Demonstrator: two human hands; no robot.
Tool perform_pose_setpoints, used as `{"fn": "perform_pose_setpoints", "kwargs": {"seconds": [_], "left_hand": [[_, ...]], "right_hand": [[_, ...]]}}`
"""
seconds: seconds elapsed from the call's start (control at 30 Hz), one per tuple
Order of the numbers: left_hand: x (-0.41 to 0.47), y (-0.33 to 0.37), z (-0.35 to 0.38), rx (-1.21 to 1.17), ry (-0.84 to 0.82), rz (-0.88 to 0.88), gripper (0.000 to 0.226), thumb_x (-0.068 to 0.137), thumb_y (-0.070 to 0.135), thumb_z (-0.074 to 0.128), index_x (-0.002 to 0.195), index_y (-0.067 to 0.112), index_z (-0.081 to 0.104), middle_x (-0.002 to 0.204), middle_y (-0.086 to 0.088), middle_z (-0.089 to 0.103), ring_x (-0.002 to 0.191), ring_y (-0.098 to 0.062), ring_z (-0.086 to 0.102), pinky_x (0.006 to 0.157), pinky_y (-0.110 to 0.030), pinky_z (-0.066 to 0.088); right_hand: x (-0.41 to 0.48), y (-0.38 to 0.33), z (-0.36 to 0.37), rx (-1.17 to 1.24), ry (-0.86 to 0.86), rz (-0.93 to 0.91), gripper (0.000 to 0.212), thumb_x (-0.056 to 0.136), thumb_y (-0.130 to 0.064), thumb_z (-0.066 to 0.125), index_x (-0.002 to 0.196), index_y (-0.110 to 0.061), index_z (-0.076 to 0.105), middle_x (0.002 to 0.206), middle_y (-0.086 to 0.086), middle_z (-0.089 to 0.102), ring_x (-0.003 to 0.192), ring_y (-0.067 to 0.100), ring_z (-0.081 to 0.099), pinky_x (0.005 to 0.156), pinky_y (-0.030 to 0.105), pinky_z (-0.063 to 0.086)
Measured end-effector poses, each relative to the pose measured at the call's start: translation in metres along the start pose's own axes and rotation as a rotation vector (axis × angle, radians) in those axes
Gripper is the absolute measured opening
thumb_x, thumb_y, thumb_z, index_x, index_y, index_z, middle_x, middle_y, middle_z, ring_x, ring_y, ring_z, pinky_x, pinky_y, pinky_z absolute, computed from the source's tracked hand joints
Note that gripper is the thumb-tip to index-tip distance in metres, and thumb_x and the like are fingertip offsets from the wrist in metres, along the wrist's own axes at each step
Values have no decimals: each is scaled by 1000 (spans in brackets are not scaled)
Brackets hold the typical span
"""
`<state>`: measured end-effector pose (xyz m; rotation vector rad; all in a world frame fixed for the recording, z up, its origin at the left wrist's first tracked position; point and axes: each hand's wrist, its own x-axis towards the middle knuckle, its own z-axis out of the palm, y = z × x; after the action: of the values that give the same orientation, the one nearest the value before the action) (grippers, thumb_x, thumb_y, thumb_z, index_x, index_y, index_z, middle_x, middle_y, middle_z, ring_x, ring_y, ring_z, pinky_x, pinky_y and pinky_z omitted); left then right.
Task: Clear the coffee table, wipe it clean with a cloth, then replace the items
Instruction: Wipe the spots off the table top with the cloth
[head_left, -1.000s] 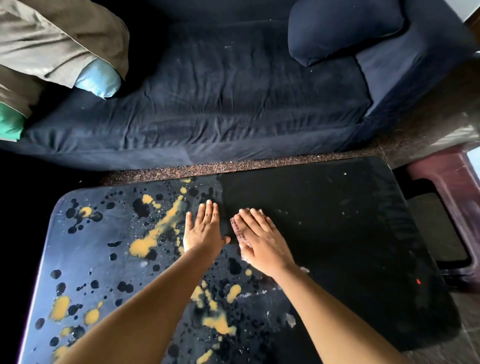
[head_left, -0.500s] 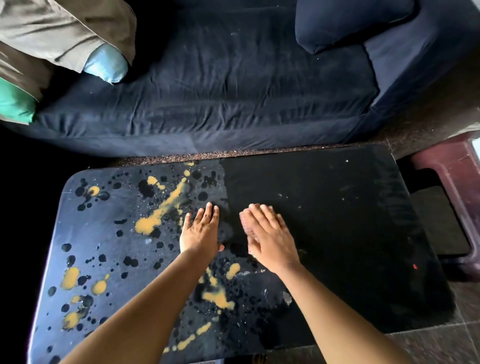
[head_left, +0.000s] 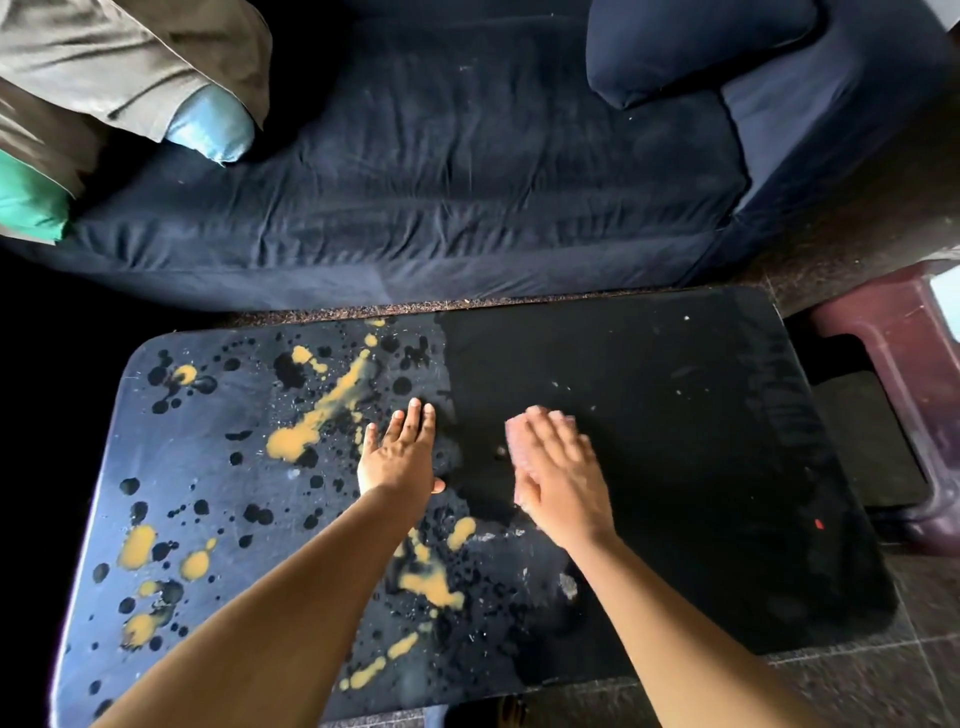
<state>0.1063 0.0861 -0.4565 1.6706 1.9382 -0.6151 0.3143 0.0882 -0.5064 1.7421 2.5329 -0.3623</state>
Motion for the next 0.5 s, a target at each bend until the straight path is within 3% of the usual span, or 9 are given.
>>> {"fn": "perform_pose_setpoints", "kwargs": {"seconds": [0.07,0.13,0.17,0.27,0.33,0.4,0.5], "left_hand": [[0,0,0,-12,-13,2,97,92,43,55,149,17,-19,157,0,-23,147,-18,-11,118,-44,-3],[0,0,1,-9,-24,0,96,93,43,53,148,17,-21,156,0,-25,147,-19,-12,117,-44,-4],[1,0,0,-4,-31,-2,95,94,43,52,148,17,-21,156,0,-25,146,-19,-13,117,-44,-4],[3,0,2,0,-37,-4,94,94,43,51,148,18,-22,156,0,-26,146,-19,-13,117,-44,-4],[2,-1,3,-12,-30,-1,94,94,43,52,148,18,-21,156,1,-25,146,-18,-13,117,-44,-4],[2,-2,4,-10,-24,5,94,94,44,52,148,18,-21,156,1,-25,146,-18,-13,117,-44,-4],[2,-3,4,-14,-25,7,96,93,44,53,148,18,-21,156,1,-25,146,-18,-13,117,-45,-4]], "right_hand": [[1,-7,-3,56,37,280,68,82,-35,38,147,-20,30,155,1,27,142,28,26,112,47,27],[3,-34,-3,105,92,358,71,78,-32,45,146,-18,33,152,5,34,139,32,31,110,48,29],[3,-49,-3,123,104,296,71,77,-31,46,145,-19,33,151,6,35,138,33,32,109,49,30],[-8,-64,5,61,54,-113,61,83,-34,39,144,-23,37,150,2,36,139,28,31,110,49,33],[-13,-43,6,-2,41,-229,61,85,-39,37,145,-26,35,152,-3,35,140,23,31,110,47,33],[-17,-19,5,-9,38,-96,65,83,-39,37,147,-25,31,154,-5,29,141,22,28,110,47,33],[-16,-17,0,60,79,276,67,81,-34,41,146,-20,33,154,1,30,140,29,29,110,48,32]]}}
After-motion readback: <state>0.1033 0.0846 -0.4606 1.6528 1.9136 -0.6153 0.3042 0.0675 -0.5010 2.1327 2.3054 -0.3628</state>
